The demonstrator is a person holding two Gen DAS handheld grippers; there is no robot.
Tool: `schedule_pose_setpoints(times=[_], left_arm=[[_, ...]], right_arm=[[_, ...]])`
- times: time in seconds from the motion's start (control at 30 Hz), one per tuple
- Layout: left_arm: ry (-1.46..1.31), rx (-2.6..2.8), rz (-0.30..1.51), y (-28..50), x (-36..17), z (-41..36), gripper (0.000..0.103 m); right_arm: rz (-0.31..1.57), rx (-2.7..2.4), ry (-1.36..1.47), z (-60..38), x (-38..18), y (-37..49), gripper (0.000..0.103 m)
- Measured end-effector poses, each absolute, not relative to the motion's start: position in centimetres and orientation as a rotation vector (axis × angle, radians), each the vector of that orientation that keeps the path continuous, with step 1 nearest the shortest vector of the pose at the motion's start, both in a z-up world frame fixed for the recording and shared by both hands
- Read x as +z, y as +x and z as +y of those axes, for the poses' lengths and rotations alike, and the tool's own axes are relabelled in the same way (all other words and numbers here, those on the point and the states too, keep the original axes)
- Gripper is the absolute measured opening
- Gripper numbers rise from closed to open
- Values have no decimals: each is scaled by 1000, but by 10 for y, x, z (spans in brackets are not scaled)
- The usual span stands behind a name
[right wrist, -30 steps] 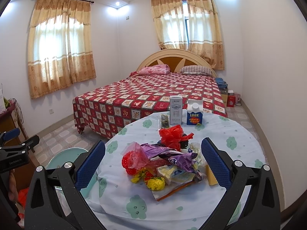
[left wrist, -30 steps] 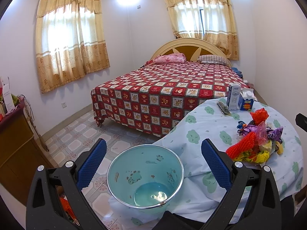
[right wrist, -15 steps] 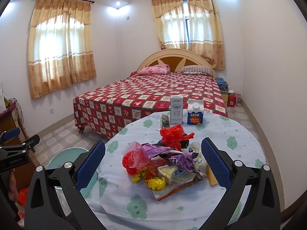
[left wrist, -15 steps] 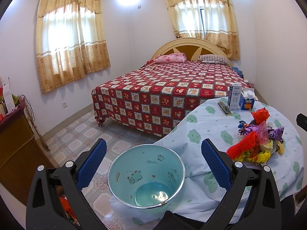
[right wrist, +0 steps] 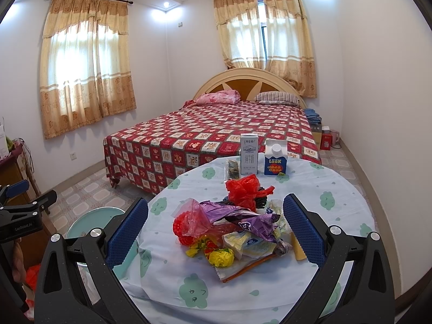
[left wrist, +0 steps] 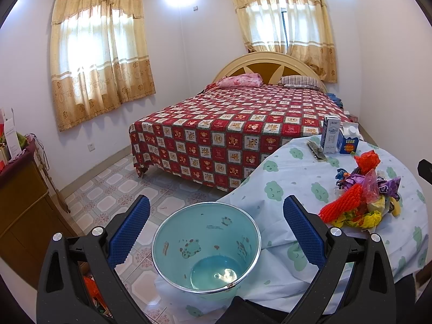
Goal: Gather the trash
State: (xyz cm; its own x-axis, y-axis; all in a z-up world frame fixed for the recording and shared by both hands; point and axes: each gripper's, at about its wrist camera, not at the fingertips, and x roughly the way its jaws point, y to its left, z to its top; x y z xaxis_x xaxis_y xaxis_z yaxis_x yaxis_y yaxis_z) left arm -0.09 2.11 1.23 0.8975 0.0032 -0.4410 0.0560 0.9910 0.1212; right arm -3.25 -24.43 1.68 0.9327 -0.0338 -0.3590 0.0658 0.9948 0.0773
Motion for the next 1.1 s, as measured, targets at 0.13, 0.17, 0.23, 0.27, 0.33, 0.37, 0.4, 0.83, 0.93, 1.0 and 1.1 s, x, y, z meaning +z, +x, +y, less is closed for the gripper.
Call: schedule_pose_setpoints(times=[0.13,0.17,0.23,0.27,0.33,0.37,0.4,0.83,0.93,1.0,1.1], left_arm=[[132,-28,457,0,7,12,97],[133,-27,456,0,8,14,97],[131,-28,459,0,7,12,97],[132,-26,458,0,7,12,97],[132,-26,457,1,9,15,97],[131,-26,457,1,10,17,97],[131,-26,457,1,11,20,97],[136,-26,460,-1,10,23,97],[137,-25,461,-1,10,23,97],[136,-26,467,0,9,28,97],[134,-24,494,-2,-4,43,97]], right_arm=[[366,-50,90,-243,17,-33,98],[364,-50,90,-243,17,-33,98],[363,-51,90,-243,17,-33,98],[362,-51,91,-243,17,-33,98],[362,-51,90,-242,17,-33,98],[361,-51,90,-241,16,-33,98],[362,-50,91,-242,17,-33,98],[365,-50,92,-242,16,-33,98],[364,-52,89,-242,16,-33,98],[365,-60,71,-241,14,-32,98],[361,-114,57,-251,4,-32,98]])
